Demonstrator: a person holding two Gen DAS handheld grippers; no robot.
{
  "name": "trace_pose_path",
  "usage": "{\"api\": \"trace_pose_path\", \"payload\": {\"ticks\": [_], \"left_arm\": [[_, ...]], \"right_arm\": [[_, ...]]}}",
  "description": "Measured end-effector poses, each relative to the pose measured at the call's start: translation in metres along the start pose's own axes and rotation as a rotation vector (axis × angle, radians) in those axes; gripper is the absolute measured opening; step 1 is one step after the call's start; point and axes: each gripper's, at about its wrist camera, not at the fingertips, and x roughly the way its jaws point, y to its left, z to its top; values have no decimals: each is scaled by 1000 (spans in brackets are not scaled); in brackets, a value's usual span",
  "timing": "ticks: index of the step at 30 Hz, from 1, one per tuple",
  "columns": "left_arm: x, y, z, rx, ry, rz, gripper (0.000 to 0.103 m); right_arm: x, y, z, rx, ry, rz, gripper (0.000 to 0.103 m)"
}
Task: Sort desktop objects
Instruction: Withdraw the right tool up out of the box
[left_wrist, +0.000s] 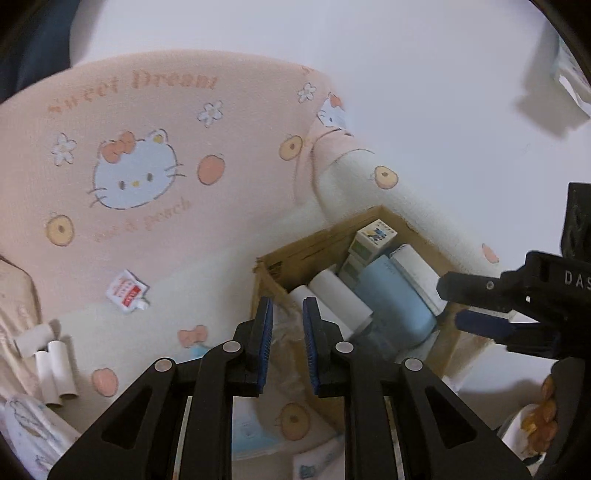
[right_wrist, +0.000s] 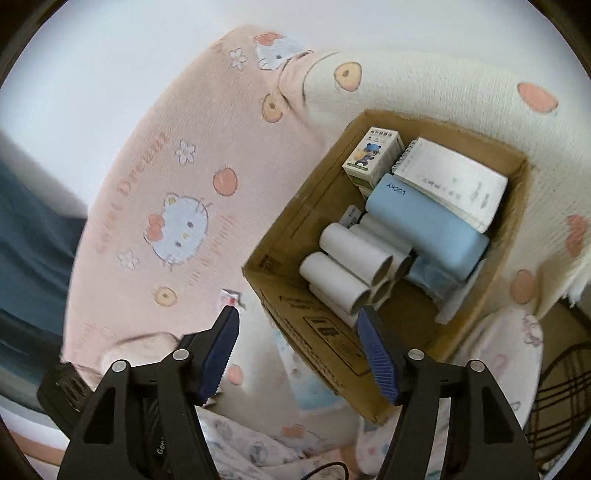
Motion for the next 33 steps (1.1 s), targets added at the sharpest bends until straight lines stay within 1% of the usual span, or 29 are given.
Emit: {"api": "trace_pose_path", "payload": {"ticks": [1, 3, 5, 8, 10, 12, 13, 14, 15, 16, 17, 19, 25, 27, 29, 33], "left_arm": [[-5, 2, -2, -6, -7, 4, 26], [-12, 6, -6, -30, -21, 2, 31], [-19, 10, -10, -56, -23, -14, 32], [-26, 17, -15, -102, -20, -35, 36], [-29, 17, -19, -107, -20, -26, 41], [-30, 14, -21, -87, -11, -4, 44], [-31, 12, -21, -71, -7, 14, 48], [-32, 11, -21, -60, -10, 31, 50], [-34, 9, -20, -52, -16, 49, 55], [-36, 8, -19, -46, -21, 58, 59], [-39, 7, -17, -44, -25, 58, 60], [-42, 6, -14, -33, -24, 83, 63], [-51, 1, -7, 33, -14, 124, 64], [-54, 3, -5, 26, 3, 136, 64], [-57, 8, -3, 6, 15, 133, 64], [-64, 19, 0, -26, 3, 136, 64]], "right_arm": [[0, 5, -5, -16, -7, -23, 65], [2, 14, -15, -65, -16, -88, 65], [1, 23, -24, -122, -27, -156, 65], [7, 35, -36, -193, -19, -217, 66], [7, 40, -41, -209, -20, -225, 66], [4, 44, -46, -242, -24, -210, 66], [2, 46, -49, -253, -25, -208, 66], [0, 48, -50, -266, -30, -216, 67], [-1, 50, -51, -278, -36, -233, 67], [-2, 51, -53, -291, -43, -258, 67], [-2, 53, -54, -310, -49, -286, 68], [-5, 57, -57, -335, -67, -315, 68], [-13, 66, -59, -368, -105, -370, 69], [-16, 70, -61, -384, -110, -372, 69], [-17, 75, -63, -401, -116, -370, 69], [-19, 87, -69, -439, -126, -364, 69]]}}
